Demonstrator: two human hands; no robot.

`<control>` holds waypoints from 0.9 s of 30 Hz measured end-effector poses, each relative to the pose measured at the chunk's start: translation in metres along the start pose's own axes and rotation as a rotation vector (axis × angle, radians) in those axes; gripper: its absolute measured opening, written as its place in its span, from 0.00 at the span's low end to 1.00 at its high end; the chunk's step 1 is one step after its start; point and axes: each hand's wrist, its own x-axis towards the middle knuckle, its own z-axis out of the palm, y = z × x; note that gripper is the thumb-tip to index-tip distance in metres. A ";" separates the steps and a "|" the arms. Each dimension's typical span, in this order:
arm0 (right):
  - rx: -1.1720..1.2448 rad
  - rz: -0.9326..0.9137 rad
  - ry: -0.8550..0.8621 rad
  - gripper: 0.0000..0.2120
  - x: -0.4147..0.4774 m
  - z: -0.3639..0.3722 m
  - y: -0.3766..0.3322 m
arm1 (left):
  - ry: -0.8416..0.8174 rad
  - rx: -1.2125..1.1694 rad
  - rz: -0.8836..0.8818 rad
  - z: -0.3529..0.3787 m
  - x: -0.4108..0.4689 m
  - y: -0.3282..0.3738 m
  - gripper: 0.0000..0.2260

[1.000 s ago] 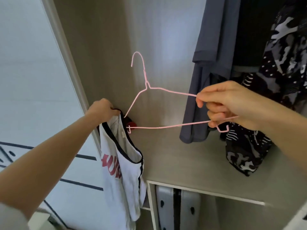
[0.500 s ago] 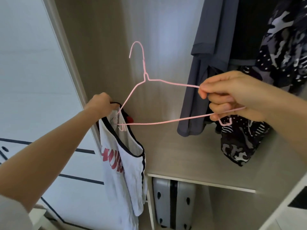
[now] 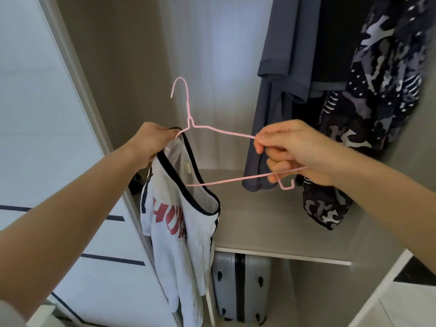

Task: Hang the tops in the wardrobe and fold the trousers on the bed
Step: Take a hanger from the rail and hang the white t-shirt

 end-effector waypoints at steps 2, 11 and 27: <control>0.021 -0.045 0.015 0.13 0.002 0.006 0.013 | -0.012 -0.161 -0.002 0.005 -0.009 0.015 0.10; 0.394 -0.287 0.026 0.12 -0.009 -0.005 0.108 | -0.063 0.803 0.757 -0.018 -0.048 -0.002 0.26; -0.725 -0.537 0.373 0.10 -0.004 0.021 0.132 | -0.121 0.311 0.678 0.032 -0.042 -0.022 0.03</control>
